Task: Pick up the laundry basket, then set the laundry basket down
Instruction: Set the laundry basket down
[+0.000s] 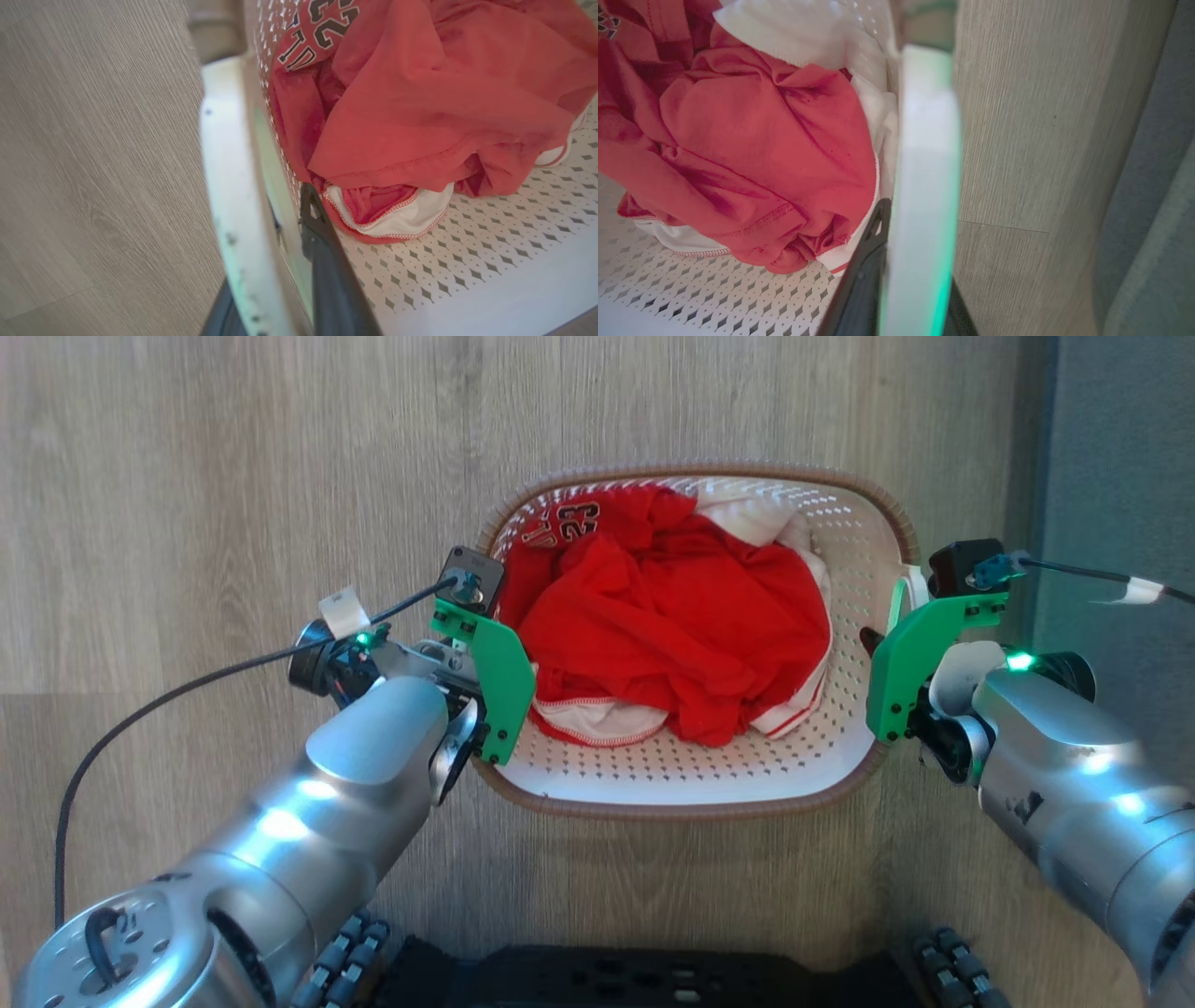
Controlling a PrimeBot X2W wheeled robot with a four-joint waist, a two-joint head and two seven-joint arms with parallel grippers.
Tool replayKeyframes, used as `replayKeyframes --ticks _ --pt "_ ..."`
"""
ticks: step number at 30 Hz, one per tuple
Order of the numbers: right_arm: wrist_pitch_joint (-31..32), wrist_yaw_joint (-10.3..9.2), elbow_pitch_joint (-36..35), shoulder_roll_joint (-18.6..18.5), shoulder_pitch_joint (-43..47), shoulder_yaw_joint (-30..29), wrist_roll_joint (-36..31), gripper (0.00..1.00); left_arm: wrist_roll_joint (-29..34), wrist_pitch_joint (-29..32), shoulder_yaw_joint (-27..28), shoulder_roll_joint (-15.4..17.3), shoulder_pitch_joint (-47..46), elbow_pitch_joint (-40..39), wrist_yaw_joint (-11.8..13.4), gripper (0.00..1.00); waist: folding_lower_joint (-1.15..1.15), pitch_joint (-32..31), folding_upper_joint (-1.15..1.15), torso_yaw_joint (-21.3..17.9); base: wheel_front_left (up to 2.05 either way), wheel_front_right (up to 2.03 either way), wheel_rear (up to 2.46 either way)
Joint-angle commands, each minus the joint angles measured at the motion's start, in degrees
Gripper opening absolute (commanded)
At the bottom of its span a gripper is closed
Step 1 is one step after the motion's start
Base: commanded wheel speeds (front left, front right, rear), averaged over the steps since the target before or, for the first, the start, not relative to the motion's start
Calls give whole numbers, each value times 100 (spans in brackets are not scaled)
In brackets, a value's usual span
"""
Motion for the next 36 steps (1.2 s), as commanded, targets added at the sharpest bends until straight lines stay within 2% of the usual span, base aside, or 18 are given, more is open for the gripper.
replayKeyframes --ticks 1,15,28,32,34,35,36 --pt "-154 40 -111 8 93 30 19 0 160 -110 -34 -37 -47 -229 -24 0 -1 114 0 17 0 0 0" --pt "-558 40 -41 36 42 60 37 0 137 -119 -34 -37 -148 -361 29 0 -1 351 0 61 0 0 0" --pt "-559 40 -5 35 49 99 15 0 47 170 -34 -37 -105 -459 4 0 -1 490 0 91 0 0 0" --pt "-588 40 -18 21 15 108 13 0 -13 104 -34 -37 -116 -481 86 0 -1 520 0 108 0 0 0" --pt "-584 40 -2 14 2 112 5 0 -12 47 -34 -37 -134 -473 170 74 -1 527 0 113 0 0 0" --pt "-612 40 38 11 -13 114 -2 12 0 8 -34 -37 -143 -461 215 100 -1 528 0 113 0 0 0" --pt "-668 40 96 15 -32 111 -7 45 1 -37 -34 -37 -154 -443 274 100 -1 529 0 112 0 0 0"
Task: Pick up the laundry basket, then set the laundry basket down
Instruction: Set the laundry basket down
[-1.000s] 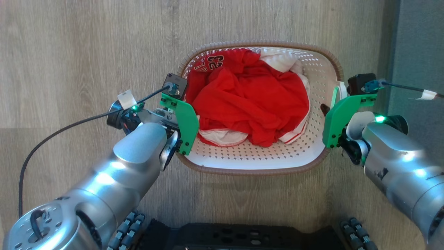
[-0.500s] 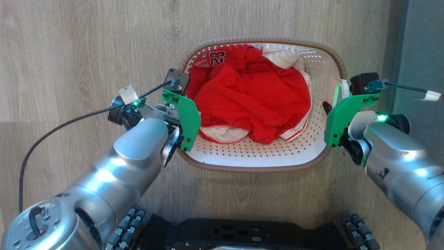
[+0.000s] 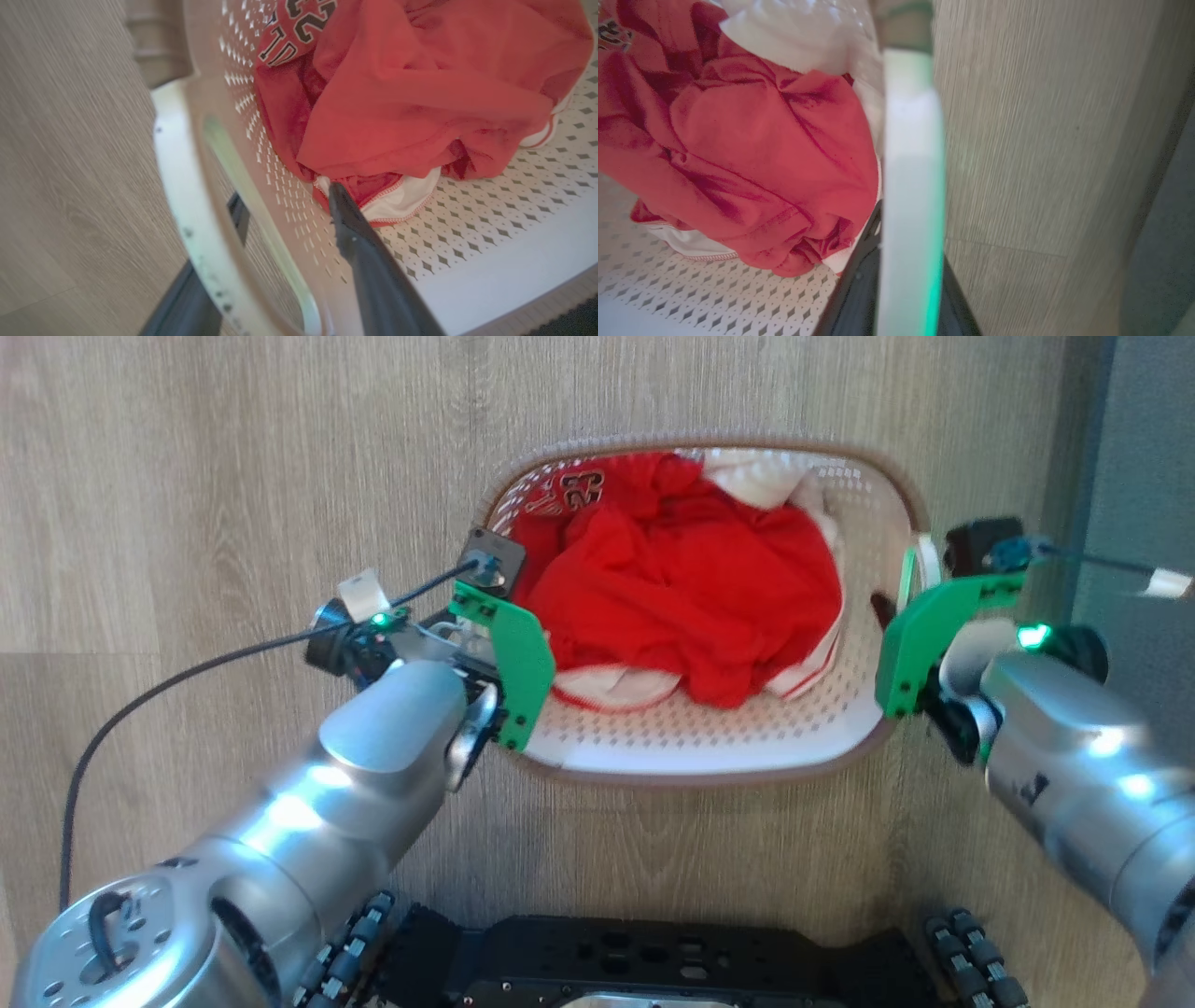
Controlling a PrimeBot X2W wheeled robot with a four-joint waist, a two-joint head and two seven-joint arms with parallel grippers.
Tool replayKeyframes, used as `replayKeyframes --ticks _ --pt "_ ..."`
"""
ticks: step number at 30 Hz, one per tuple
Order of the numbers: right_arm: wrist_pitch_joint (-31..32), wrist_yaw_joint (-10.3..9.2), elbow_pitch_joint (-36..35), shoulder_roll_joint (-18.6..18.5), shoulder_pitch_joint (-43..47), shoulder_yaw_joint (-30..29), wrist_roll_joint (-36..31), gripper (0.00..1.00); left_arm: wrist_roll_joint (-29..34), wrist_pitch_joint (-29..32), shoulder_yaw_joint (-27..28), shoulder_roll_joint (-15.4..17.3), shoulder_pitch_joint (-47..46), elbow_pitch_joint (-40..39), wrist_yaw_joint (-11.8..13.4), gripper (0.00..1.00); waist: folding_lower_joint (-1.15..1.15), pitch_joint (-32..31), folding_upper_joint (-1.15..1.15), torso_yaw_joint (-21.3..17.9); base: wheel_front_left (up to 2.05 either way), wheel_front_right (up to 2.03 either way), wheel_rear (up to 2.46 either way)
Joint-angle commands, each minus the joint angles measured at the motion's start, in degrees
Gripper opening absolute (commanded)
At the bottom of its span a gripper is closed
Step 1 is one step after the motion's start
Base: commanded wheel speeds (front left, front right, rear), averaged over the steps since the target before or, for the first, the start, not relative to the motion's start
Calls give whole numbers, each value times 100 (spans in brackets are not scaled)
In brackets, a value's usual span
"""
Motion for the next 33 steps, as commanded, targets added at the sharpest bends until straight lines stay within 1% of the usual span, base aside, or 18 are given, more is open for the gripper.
replayKeyframes --ticks 1,2,7,13,20,33 --pt "-93 40 10 52 156 22 -13 98 45 -108 38 -27 15 -143 58 100 0 -3 -1 -1 0 0 0" --pt "-65 40 44 74 162 14 17 100 27 -145 38 -27 12 -134 111 100 0 -6 -1 0 0 0 0" --pt "-60 40 105 101 160 16 68 100 -24 -245 38 -27 -14 -77 243 100 0 -19 -1 12 0 0 0" --pt "-37 40 128 129 178 21 123 100 3 -242 38 -27 -2 -47 306 100 0 -55 -1 24 0 0 0" --pt "127 40 20 135 237 16 274 100 29 -318 38 -27 -23 -47 428 100 0 -80 -1 56 0 0 0" --pt "265 40 89 216 308 20 394 100 69 -391 38 -27 -13 -3 466 100 0 -142 -1 69 0 0 0"
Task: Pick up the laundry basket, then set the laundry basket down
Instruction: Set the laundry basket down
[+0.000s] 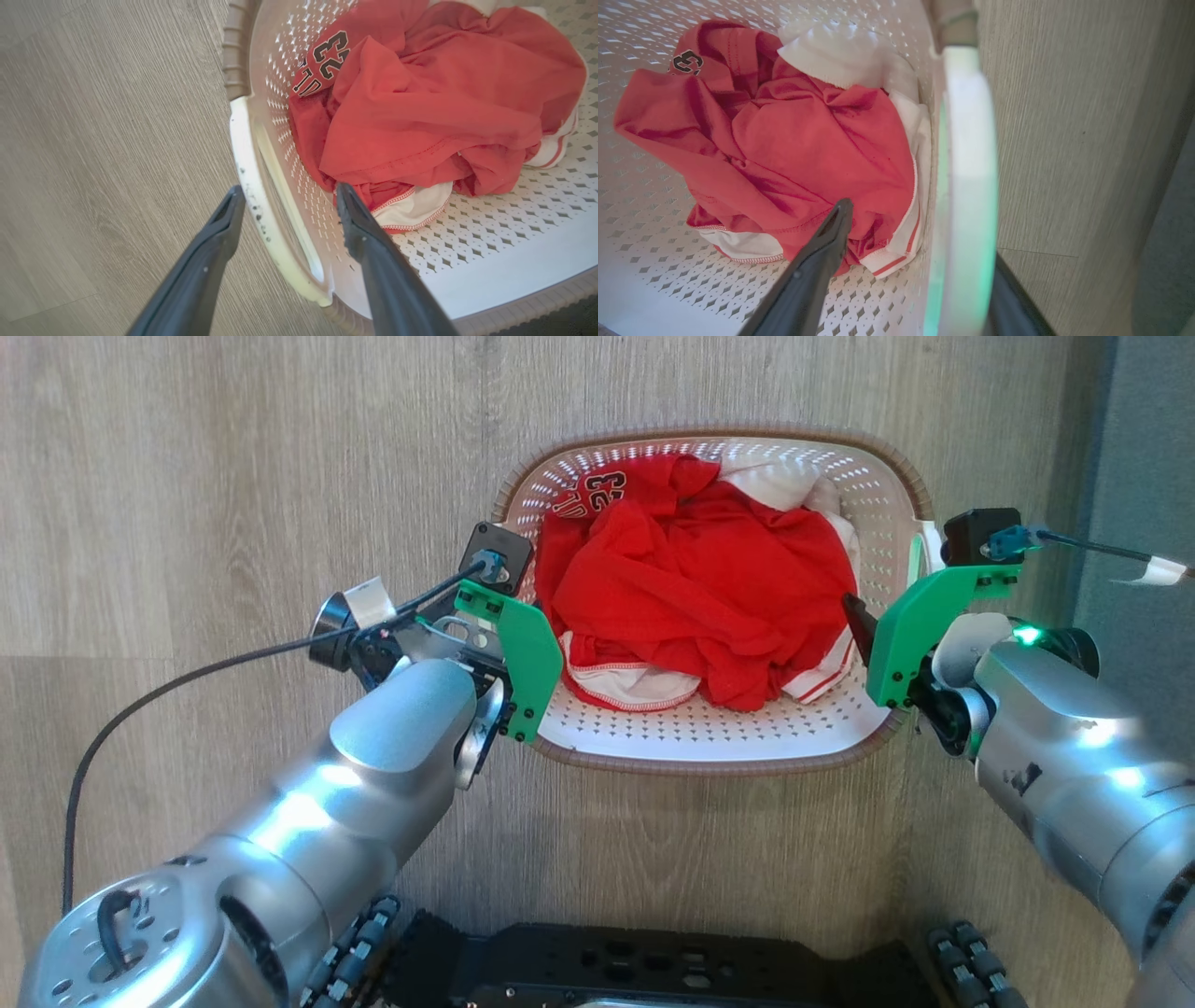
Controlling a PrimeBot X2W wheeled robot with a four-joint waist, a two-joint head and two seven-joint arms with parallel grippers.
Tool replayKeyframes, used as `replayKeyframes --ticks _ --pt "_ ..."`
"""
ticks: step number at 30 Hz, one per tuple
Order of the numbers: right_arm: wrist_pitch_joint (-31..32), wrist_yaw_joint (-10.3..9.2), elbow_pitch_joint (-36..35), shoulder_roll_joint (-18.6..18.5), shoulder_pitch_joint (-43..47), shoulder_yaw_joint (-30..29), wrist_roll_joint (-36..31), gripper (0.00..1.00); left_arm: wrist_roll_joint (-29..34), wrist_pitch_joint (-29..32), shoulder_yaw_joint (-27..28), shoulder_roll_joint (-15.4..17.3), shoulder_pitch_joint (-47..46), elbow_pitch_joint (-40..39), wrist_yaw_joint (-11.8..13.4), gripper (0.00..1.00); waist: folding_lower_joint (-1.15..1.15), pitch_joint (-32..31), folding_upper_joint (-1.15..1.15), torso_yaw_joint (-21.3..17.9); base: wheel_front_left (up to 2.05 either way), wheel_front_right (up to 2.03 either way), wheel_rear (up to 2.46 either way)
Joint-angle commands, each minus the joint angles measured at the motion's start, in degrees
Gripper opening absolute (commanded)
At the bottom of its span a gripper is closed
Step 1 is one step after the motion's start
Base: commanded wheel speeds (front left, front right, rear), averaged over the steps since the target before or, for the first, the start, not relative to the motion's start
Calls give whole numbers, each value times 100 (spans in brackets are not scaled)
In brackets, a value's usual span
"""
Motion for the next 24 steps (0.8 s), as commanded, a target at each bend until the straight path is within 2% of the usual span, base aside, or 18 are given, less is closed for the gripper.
replayKeyframes --ticks 1,15,21,24 --pt "5 40 -17 93 403 35 11 100 69 -77 37 62 5 -20 45 100 0 -18 0 -2 0 0 0" --pt "-26 40 576 277 515 61 -216 100 5 15 37 62 258 -30 -28 100 0 -543 0 42 0 0 0" --pt "1 40 740 337 720 69 -363 100 -161 -150 37 62 532 -65 -193 100 0 -1093 0 80 0 0 0" --pt "-74 40 752 182 861 30 -451 100 -429 -328 43 62 696 -67 -316 100 0 -1400 0 82 0 0 0"
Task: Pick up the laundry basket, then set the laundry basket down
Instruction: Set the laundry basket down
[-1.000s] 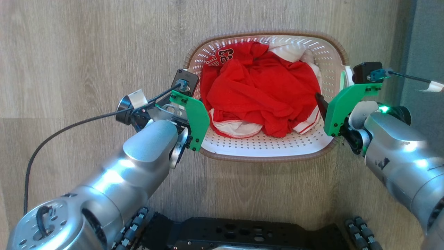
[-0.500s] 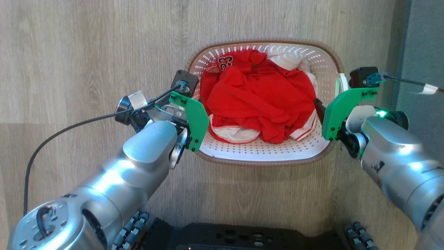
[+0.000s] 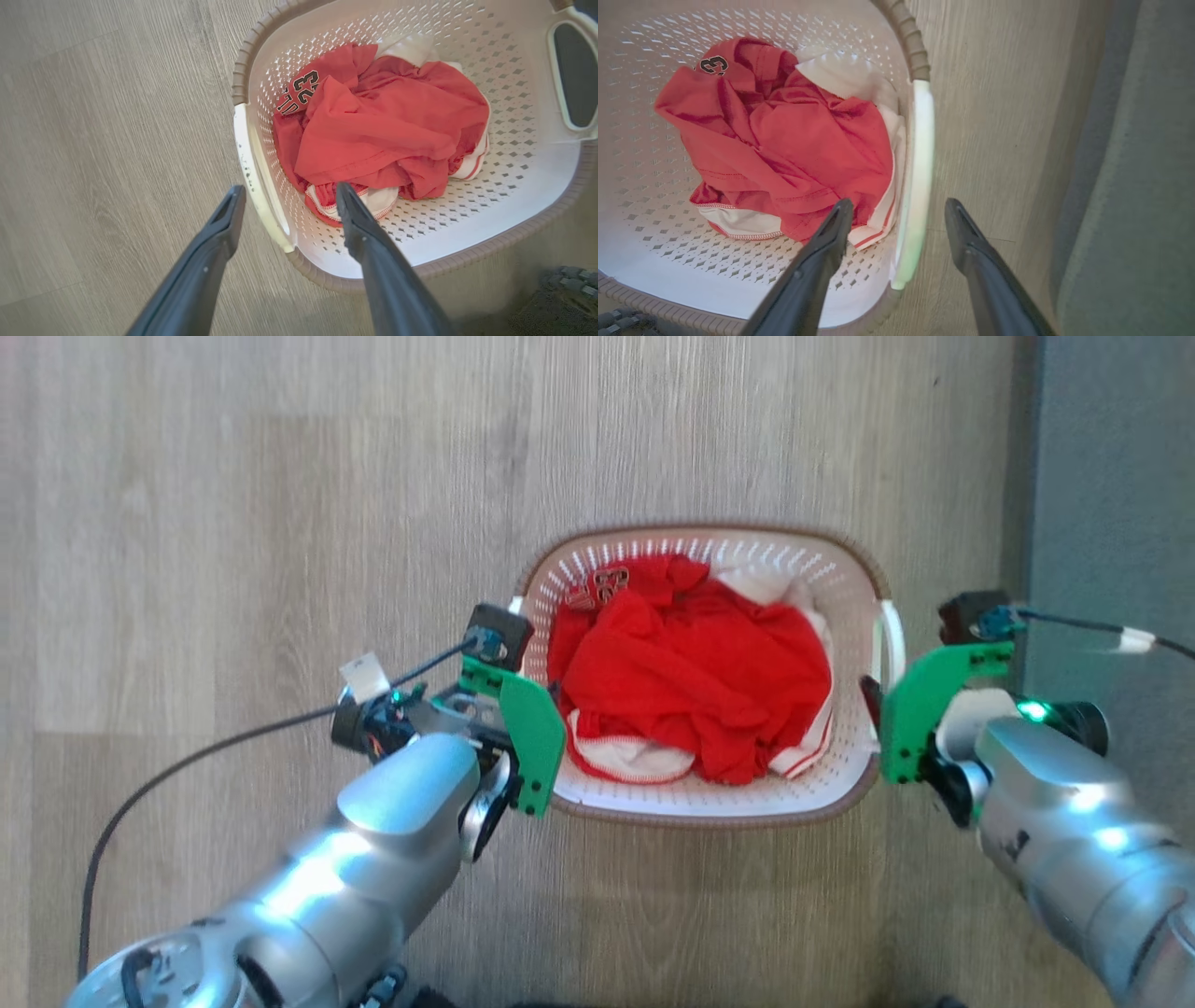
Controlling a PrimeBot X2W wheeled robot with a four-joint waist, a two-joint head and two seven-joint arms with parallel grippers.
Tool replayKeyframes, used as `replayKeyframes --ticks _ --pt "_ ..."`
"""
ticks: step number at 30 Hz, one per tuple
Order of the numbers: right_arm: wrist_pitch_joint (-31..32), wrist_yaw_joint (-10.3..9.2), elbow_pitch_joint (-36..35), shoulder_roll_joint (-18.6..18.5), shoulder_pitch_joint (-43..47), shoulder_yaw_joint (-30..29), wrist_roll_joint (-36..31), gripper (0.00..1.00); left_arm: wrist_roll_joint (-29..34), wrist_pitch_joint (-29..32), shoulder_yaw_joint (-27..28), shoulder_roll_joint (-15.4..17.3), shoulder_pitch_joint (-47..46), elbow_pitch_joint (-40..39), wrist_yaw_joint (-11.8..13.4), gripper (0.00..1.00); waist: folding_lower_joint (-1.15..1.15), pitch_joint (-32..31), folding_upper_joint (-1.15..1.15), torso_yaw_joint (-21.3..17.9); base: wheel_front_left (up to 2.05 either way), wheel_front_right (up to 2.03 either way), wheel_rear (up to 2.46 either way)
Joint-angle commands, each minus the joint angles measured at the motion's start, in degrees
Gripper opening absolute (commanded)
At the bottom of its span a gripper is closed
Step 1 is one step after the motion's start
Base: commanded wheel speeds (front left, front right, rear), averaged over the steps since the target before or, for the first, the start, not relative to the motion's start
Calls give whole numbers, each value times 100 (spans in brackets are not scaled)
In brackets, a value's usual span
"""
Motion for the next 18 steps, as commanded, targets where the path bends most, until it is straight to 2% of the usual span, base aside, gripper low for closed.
replayKeyframes --ticks 1,7,13,18 --pt "-69 40 21 -117 393 -11 -28 100 0 -59 46 70 98 -12 -28 100 0 -370 0 21 0 0 0" --pt "-314 40 23 -183 689 -242 -90 100 -65 -210 43 70 389 77 -121 100 0 -1101 0 31 0 0 0" --pt "-818 40 23 19 808 -553 -72 100 -120 -623 42 70 606 285 -236 100 0 -1848 0 -39 0 0 0" --pt "-1002 40 23 170 793 -777 -91 100 -125 -1011 43 70 700 426 -272 100 0 -2311 0 -101 0 0 0"
